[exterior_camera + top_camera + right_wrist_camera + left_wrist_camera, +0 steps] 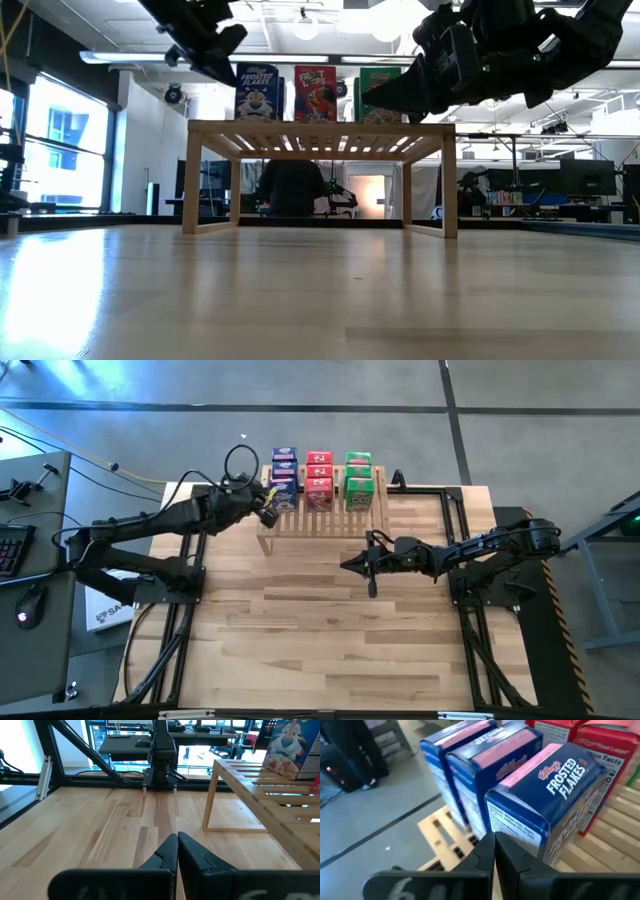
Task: Stack cereal on shelf
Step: Put the blue cereal box on the shelf aligned with the other blue cereal boxes, then return to Home Position
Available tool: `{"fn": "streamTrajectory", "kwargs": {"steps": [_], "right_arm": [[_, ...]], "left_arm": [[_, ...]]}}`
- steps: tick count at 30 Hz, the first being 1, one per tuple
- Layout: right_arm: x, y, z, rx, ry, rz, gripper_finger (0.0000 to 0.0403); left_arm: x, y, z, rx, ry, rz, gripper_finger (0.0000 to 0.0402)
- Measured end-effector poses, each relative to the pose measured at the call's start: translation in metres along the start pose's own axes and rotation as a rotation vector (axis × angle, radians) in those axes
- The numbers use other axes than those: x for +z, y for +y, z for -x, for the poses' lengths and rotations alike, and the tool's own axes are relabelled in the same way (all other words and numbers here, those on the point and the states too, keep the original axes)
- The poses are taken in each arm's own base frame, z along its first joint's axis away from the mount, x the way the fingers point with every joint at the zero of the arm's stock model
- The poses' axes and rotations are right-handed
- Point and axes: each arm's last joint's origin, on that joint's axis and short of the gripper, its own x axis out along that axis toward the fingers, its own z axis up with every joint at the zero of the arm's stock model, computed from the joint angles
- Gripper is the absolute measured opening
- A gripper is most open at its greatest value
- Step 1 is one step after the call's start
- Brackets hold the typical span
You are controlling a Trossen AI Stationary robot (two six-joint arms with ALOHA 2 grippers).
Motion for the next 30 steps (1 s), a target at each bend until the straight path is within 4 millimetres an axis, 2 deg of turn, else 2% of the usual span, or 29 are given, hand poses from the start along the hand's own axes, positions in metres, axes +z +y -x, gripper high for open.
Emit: {"fn": "streamTrajectory", "kwargs": {"steps": [6, 11, 14, 18, 22, 27, 30], "right_arm": [[0.0, 0.0, 0.0, -0.004, 0.001, 0.0, 0.0], [0.0, 0.0, 0.0, -0.004, 0.001, 0.0, 0.0], [0.0, 0.0, 0.0, -0.004, 0.005, 0.0, 0.0], [-0.001, 0.003, 0.0, 0.006, 0.011, 0.001, 0.0], [-0.002, 0.009, 0.0, 0.03, 0.028, 0.016, 0.0], [-0.002, 0.019, -0.001, 0.029, 0.027, 0.032, 0.0], [0.002, 0.026, 0.002, 0.027, 0.02, 0.052, 0.0]], "left_arm": [[-0.007, 0.0, -0.017, -0.016, -0.024, 0.018, 0.0003], [-0.007, 0.0, -0.019, -0.014, -0.022, 0.004, 0.0003], [-0.008, -0.001, -0.01, -0.029, -0.02, -0.012, 0.0003], [-0.011, -0.004, 0.011, -0.077, -0.02, -0.024, 0.0003], [-0.031, -0.012, 0.024, -0.164, -0.059, -0.035, 0.0003], [-0.066, -0.017, 0.026, -0.33, -0.145, 0.008, 0.0003], [-0.079, -0.018, 0.028, -0.468, -0.193, 0.0, 0.0003]]}}
